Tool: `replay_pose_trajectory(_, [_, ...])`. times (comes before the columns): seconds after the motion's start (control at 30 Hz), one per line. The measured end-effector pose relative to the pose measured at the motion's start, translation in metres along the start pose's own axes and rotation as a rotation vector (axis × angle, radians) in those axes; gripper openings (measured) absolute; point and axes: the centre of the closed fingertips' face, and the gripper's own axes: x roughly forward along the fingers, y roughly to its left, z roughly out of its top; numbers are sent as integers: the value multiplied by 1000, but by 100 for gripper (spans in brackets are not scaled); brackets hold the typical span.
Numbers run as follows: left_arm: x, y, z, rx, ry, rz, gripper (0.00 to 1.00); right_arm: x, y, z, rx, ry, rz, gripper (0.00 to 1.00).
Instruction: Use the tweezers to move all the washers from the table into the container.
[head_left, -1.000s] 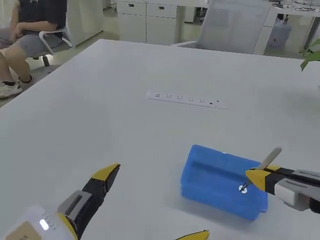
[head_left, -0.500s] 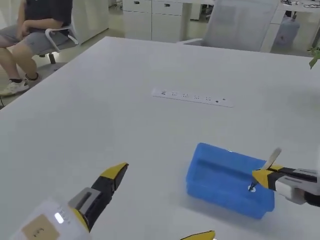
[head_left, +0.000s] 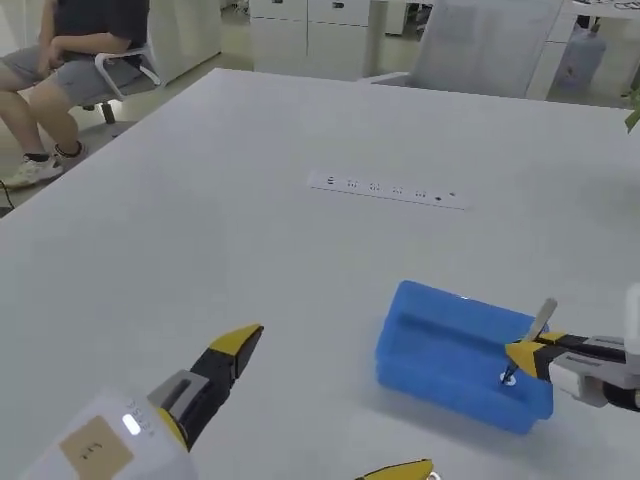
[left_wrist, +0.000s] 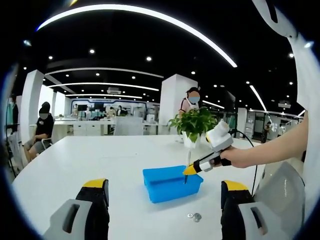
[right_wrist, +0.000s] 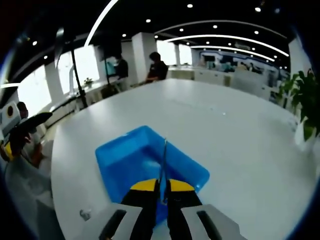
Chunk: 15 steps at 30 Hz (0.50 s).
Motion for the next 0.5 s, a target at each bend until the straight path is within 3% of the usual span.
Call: replay_pose_trajectory(0.5, [0,-1,-4,5,23,-2,93,-5,-1,2,15,-35,-9,4])
